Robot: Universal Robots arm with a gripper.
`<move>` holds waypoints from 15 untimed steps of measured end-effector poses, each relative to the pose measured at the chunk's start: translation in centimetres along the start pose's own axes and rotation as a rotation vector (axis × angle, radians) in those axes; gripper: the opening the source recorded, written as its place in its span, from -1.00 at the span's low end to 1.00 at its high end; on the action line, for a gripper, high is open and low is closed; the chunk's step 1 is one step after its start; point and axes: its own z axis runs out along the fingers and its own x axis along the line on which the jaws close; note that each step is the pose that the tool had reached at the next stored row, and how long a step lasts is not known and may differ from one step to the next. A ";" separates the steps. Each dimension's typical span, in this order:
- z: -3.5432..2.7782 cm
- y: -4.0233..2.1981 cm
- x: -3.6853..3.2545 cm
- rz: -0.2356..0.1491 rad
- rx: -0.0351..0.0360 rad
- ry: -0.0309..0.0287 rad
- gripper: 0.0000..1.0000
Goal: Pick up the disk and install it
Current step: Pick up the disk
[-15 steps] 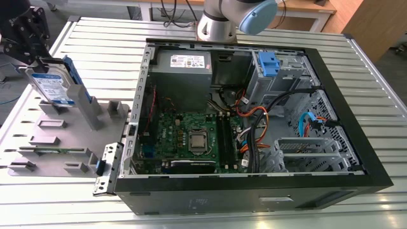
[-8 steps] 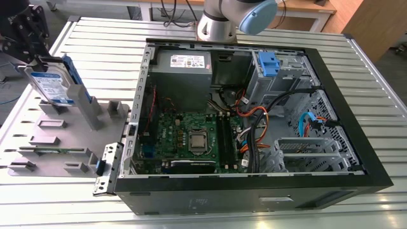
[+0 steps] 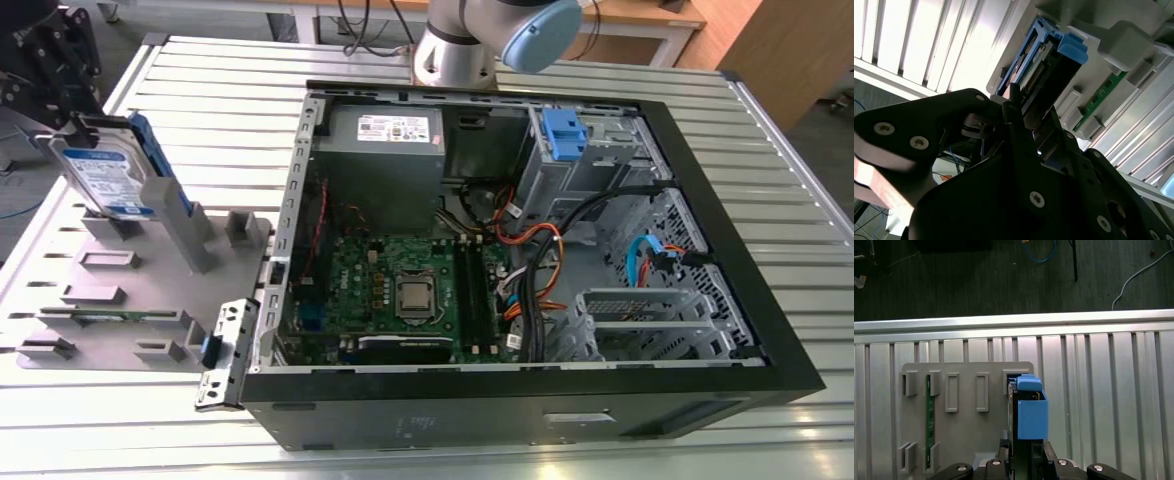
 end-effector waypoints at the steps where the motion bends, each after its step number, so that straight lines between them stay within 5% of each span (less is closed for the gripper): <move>1: -0.02 0.00 0.00 0.000 0.0001 0.0000 -0.30; 15: -0.27 0.01 -0.01 0.000 -0.0006 0.0004 -0.30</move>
